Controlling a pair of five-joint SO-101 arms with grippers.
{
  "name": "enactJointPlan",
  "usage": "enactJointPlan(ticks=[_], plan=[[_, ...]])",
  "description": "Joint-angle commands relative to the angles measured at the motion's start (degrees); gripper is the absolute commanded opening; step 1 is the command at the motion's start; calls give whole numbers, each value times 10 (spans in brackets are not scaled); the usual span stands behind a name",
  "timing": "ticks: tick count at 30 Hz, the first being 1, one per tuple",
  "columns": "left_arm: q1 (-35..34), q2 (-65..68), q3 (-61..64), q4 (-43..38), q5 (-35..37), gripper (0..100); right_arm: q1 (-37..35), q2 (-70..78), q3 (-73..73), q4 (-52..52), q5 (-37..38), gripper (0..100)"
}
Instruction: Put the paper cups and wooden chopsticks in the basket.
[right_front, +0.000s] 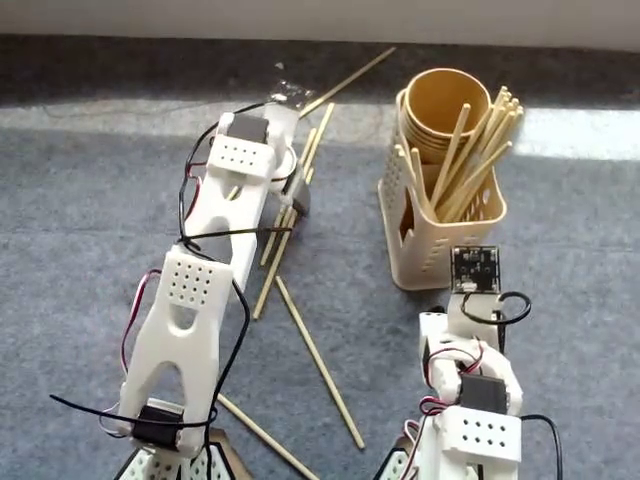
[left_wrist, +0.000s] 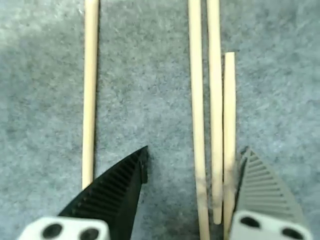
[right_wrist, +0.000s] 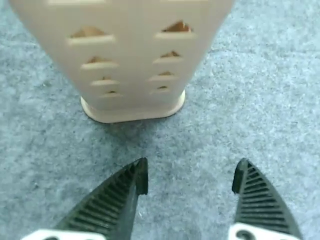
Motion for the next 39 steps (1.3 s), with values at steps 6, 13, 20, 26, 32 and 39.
enactJointPlan(ticks=[6,13,20,26,32,39], plan=[[13,29,-6,-3,-6,64,-3,-7,-5,-12,-6,271],[-5,15,-13,-2,-6,4,-3,-7,-4,-12,-6,271],[3,-91,-124,58,-50,4,-4,-7,-4,-12,-6,271],[35,-227,-214,91,-58,4,-4,-7,-4,-12,-6,271],[98,-350,-247,69,-55,4,-5,-7,-4,-12,-6,271],[197,-393,-248,-14,-55,4,-5,-7,-4,-12,-6,271]])
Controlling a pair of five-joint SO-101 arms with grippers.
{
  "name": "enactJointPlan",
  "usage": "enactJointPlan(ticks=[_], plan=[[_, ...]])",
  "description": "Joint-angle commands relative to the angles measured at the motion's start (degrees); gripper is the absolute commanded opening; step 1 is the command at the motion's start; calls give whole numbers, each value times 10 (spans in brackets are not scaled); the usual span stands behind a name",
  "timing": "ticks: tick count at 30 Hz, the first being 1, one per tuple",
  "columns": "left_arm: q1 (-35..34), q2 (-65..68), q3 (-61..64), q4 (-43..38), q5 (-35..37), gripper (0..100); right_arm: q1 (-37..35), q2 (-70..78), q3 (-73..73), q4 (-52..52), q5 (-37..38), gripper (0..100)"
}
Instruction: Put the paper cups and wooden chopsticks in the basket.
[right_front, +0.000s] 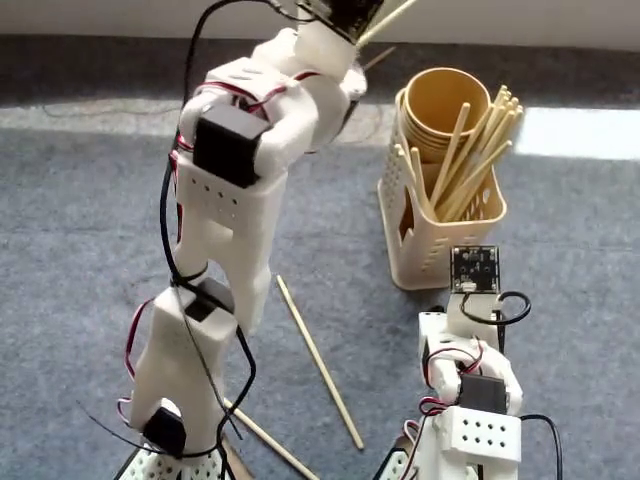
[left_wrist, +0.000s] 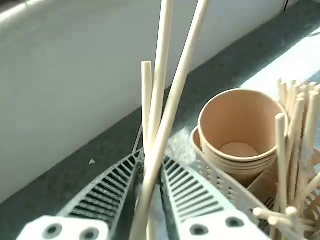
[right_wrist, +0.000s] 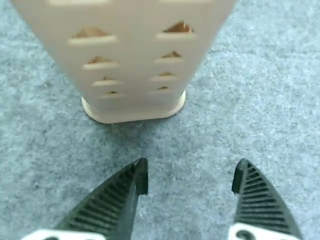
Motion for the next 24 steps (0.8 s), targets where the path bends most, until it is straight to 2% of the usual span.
enactJointPlan(ticks=[1,5,9,24], plan=[[59,-36,-33,-73,-1,4,-5,-6,-4,-12,-6,271],[107,-36,-32,-150,33,4,-5,-6,-4,-12,-6,271],[146,-38,-32,-214,36,4,-6,-6,-4,-12,-6,271],[211,-79,-23,-351,33,5,-8,-6,-4,-12,-7,271]])
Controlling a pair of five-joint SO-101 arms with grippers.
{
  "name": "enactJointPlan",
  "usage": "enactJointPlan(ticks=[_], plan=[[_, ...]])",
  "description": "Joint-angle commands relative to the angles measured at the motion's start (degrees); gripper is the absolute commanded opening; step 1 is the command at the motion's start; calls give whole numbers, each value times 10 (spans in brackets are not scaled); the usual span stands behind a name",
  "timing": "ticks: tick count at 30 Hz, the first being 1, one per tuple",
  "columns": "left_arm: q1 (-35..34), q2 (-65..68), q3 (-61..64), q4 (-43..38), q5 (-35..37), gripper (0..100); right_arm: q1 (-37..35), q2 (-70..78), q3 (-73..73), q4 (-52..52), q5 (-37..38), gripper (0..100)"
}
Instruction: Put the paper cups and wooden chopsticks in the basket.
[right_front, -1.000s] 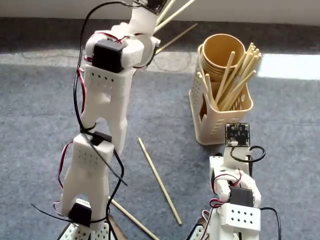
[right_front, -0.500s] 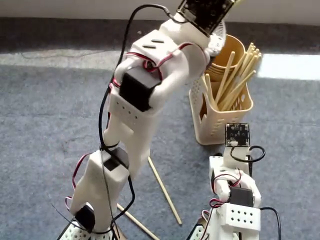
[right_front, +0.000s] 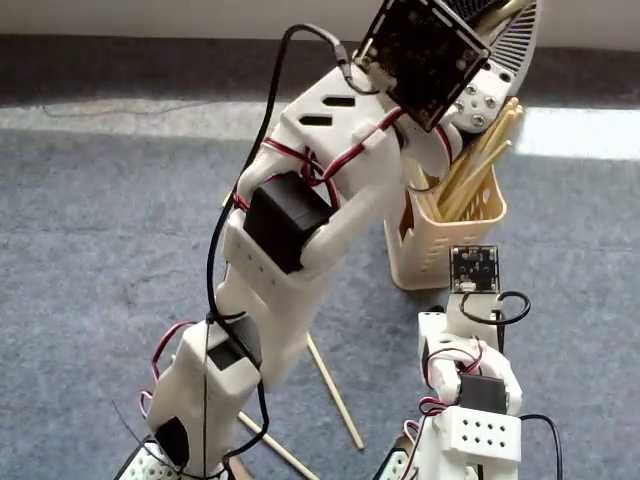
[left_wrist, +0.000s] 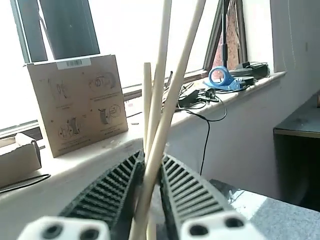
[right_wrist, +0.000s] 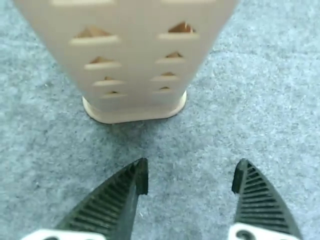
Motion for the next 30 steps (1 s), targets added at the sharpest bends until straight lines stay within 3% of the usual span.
enactJointPlan(ticks=[1,16,30], plan=[[26,-25,-7,-33,4,5,-11,-6,-4,-12,-6,271],[26,-25,212,-70,10,5,-20,-6,5,-12,-5,271],[-36,-26,351,-42,196,5,-17,-6,6,-12,-5,271]])
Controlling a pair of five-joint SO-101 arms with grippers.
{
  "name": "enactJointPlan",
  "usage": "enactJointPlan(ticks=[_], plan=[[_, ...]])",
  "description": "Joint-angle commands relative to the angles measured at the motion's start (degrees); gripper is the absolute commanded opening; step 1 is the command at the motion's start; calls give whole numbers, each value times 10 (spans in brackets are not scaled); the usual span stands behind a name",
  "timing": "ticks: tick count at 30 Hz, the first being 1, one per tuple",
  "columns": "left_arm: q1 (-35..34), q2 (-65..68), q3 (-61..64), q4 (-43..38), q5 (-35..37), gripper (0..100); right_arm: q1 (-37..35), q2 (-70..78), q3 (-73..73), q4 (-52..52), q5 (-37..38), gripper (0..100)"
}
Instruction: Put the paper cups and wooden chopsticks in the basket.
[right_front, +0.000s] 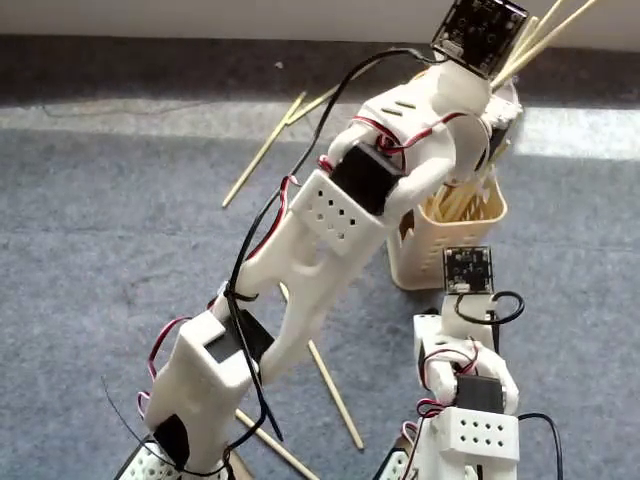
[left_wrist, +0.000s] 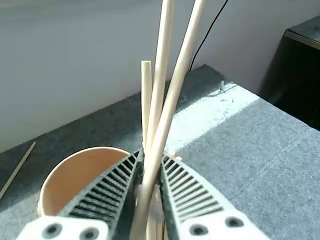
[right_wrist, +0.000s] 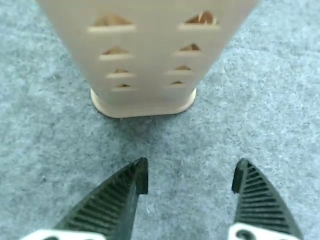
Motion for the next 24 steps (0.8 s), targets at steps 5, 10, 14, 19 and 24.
enactJointPlan(ticks=[5,10,14,19,24], plan=[[-6,-25,22,26,29,5,-2,-6,-2,-13,-4,271],[3,-25,42,26,28,5,-2,-6,-2,-13,-4,271],[27,-25,46,27,28,5,-3,-6,-1,-13,-4,271],[54,-27,43,25,27,5,-3,-6,0,-30,-4,271],[49,-31,43,-34,27,5,-3,-6,0,-31,-4,271]])
